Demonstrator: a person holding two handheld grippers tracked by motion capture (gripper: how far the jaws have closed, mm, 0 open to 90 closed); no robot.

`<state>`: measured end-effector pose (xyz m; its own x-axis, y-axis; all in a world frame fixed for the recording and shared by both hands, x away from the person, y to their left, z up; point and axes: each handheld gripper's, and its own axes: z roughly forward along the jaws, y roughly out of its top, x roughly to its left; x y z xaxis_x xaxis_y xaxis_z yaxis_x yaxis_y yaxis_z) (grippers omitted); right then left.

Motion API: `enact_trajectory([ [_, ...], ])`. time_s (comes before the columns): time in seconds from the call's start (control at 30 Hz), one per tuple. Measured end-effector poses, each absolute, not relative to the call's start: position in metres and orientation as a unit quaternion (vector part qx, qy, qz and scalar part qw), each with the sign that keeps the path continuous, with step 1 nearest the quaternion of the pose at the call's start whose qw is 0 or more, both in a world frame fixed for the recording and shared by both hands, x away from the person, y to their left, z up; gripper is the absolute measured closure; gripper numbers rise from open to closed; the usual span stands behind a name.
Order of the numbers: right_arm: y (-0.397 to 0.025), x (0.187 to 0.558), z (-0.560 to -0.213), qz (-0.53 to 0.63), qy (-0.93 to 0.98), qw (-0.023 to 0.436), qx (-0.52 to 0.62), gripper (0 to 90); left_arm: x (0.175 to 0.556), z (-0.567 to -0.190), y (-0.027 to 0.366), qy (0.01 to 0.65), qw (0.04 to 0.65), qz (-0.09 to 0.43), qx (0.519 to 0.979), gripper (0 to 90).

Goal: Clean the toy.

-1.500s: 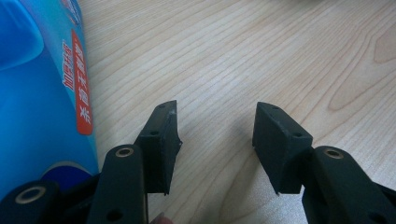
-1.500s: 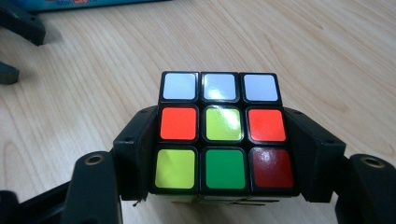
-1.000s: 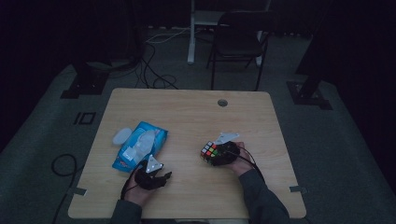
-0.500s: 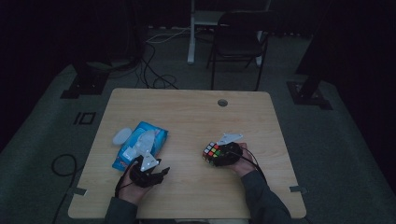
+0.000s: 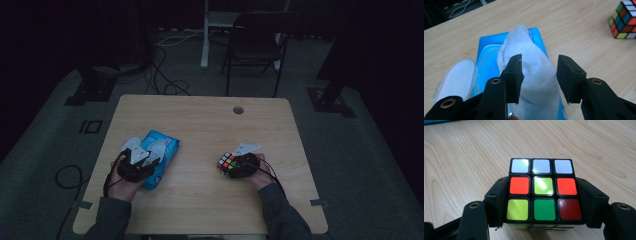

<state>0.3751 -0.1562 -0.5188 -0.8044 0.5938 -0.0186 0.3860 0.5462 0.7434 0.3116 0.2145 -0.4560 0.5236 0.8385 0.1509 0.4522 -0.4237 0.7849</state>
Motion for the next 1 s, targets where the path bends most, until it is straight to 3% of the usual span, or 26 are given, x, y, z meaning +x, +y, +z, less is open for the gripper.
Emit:
enact_trajectory([
  [0.17,-0.156,0.375,-0.520,0.387,0.867,0.135,0.284,33.7,0.318,-0.455,0.199,0.387,0.344,0.269,0.812,54.3],
  [0.33,-0.158,0.375,-0.521,0.393,0.863,0.128,0.290,33.4,0.328,-0.468,0.186,0.383,0.292,0.277,0.832,52.6],
  [0.4,-0.159,0.375,-0.522,0.397,0.862,0.123,0.290,33.3,0.330,-0.471,0.188,0.393,0.283,0.280,0.829,58.1],
  [0.57,-0.159,0.374,-0.522,0.397,0.863,0.123,0.288,33.3,0.331,-0.470,0.197,0.407,0.283,0.277,0.824,83.3],
  [0.63,-0.159,0.374,-0.522,0.396,0.863,0.123,0.289,33.3,0.331,-0.467,0.200,0.411,0.295,0.271,0.819,89.2],
  [1.0,-0.159,0.374,-0.522,0.396,0.863,0.125,0.289,33.4,0.321,-0.434,0.185,0.367,0.418,0.222,0.801,90.0],
])
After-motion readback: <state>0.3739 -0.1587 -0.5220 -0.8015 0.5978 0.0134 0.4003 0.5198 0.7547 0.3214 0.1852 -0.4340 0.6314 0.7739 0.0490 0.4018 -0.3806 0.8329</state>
